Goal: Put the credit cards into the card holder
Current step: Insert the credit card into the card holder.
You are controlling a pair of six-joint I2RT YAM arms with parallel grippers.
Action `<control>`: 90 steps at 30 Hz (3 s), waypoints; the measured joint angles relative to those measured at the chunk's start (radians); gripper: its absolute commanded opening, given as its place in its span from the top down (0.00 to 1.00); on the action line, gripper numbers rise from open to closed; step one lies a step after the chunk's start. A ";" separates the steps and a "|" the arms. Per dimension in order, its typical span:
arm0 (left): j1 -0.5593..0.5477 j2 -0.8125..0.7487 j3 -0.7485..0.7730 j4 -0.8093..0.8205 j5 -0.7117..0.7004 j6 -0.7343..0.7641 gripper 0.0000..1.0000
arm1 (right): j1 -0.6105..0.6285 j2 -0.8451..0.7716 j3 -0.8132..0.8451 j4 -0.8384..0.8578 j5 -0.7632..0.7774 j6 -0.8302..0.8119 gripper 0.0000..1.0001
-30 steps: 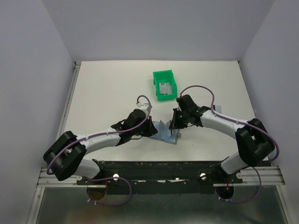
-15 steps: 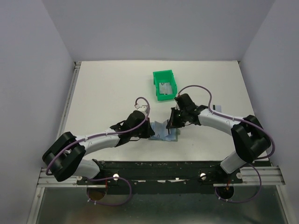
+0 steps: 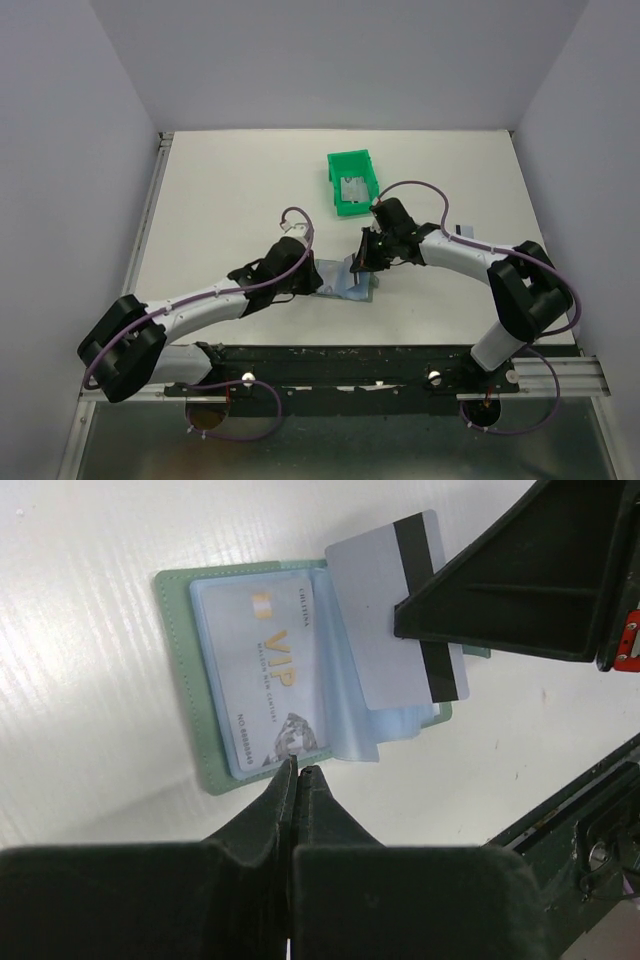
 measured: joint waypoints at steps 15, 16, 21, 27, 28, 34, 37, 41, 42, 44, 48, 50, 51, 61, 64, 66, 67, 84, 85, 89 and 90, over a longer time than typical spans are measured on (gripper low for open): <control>0.000 0.231 0.047 0.207 0.175 0.029 1.00 | 0.000 0.006 0.000 0.007 0.000 0.001 1.00; 0.000 0.242 0.052 0.219 0.188 0.029 1.00 | 0.000 0.006 0.000 0.008 -0.001 0.001 1.00; 0.000 0.262 0.073 0.240 0.211 0.029 1.00 | 0.000 0.009 0.000 0.009 -0.001 0.001 1.00; 0.000 0.325 0.103 0.258 0.230 0.032 1.00 | 0.000 0.014 0.000 0.013 -0.001 0.001 1.00; 0.000 0.335 0.103 0.258 0.233 0.032 1.00 | 0.000 0.014 0.000 0.013 -0.001 0.001 1.00; 0.000 0.354 0.087 0.258 0.233 0.032 1.00 | 0.000 0.014 0.000 0.013 0.000 0.000 1.00; 0.000 0.354 0.079 0.261 0.232 0.032 1.00 | 0.000 0.014 0.000 0.013 0.000 0.000 1.00; 0.000 0.354 0.072 0.262 0.226 0.031 1.00 | 0.000 -0.005 -0.002 0.007 0.021 0.000 1.00; 0.000 0.354 0.072 0.262 0.225 0.031 1.00 | 0.000 -0.018 -0.004 0.001 0.030 -0.001 1.00; 0.000 0.354 0.071 0.263 0.224 0.031 1.00 | 0.000 -0.054 -0.011 -0.009 0.051 -0.001 1.00; 0.000 0.354 0.070 0.263 0.224 0.027 1.00 | 0.000 -0.105 -0.017 -0.032 0.098 0.003 1.00; 0.000 0.354 0.070 0.263 0.224 0.027 1.00 | 0.000 -0.113 -0.026 -0.038 0.123 0.016 1.00; 0.000 0.355 0.070 0.263 0.224 0.027 1.00 | 0.000 -0.113 -0.037 -0.041 0.140 0.027 1.00; 0.000 0.355 0.069 0.263 0.224 0.026 1.00 | 0.000 -0.104 -0.065 -0.083 0.188 0.079 1.00; 0.000 0.355 0.069 0.263 0.224 0.026 1.00 | 0.000 -0.102 -0.065 -0.083 0.189 0.080 1.00; 0.000 0.355 0.069 0.263 0.224 0.025 1.00 | 0.000 -0.098 -0.065 -0.082 0.188 0.081 1.00; 0.000 0.355 0.069 0.263 0.224 0.025 1.00 | 0.000 -0.095 -0.065 -0.082 0.188 0.082 1.00; 0.000 0.355 0.069 0.262 0.224 0.025 1.00 | -0.002 -0.066 -0.084 0.015 0.111 0.089 1.00; 0.000 0.355 0.069 0.262 0.224 0.025 1.00 | -0.002 -0.065 -0.087 0.024 0.104 0.089 1.00; 0.000 0.338 0.069 0.243 0.219 0.025 1.00 | -0.002 -0.059 -0.098 0.064 0.076 0.087 1.00; 0.000 0.328 0.069 0.234 0.214 0.026 1.00 | -0.002 -0.058 -0.104 0.079 0.066 0.087 1.00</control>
